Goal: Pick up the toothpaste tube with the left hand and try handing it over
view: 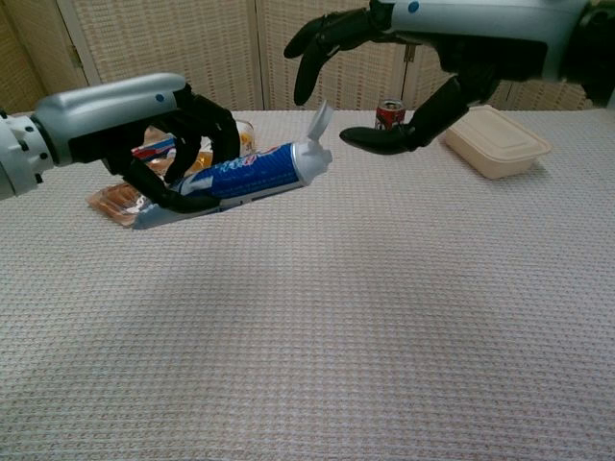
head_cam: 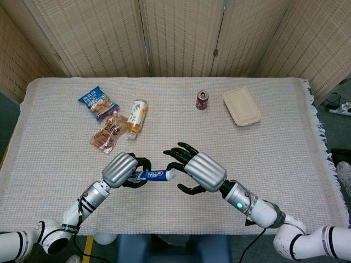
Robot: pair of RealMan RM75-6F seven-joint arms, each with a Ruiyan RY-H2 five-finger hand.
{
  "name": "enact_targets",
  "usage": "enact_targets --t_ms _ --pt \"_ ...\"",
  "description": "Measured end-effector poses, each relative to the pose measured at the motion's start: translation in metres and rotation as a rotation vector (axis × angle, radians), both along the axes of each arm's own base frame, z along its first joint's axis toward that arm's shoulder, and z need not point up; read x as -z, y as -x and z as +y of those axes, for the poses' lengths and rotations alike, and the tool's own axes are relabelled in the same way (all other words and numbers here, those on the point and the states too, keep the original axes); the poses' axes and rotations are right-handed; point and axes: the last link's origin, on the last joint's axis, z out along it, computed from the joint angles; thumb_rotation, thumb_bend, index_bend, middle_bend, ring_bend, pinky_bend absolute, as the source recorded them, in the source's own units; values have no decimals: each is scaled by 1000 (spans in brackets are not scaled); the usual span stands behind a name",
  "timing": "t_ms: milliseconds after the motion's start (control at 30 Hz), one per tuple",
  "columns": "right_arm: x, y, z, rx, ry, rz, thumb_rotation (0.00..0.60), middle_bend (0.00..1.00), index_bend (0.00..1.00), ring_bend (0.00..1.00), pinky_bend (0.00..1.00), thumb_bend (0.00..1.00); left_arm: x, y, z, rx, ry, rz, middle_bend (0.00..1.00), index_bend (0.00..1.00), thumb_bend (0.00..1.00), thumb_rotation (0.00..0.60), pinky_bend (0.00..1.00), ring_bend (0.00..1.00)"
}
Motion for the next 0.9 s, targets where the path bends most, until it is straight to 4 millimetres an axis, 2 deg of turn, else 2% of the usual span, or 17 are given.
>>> enact_targets --t_ms 400,667,900 --pt "0 15 1 37 11 26 475 112 335 94 0 463 -6 8 3 -40 33 -62 806 743 835 600 574 715" --pt "8 16 0 45 2 8 475 113 335 101 0 462 -10 6 3 -46 54 -121 806 743 837 600 574 715" --pt "-3 13 3 50 18 -95 473 115 315 99 0 460 -8 8 4 -51 45 -186 807 742 837 600 574 714"
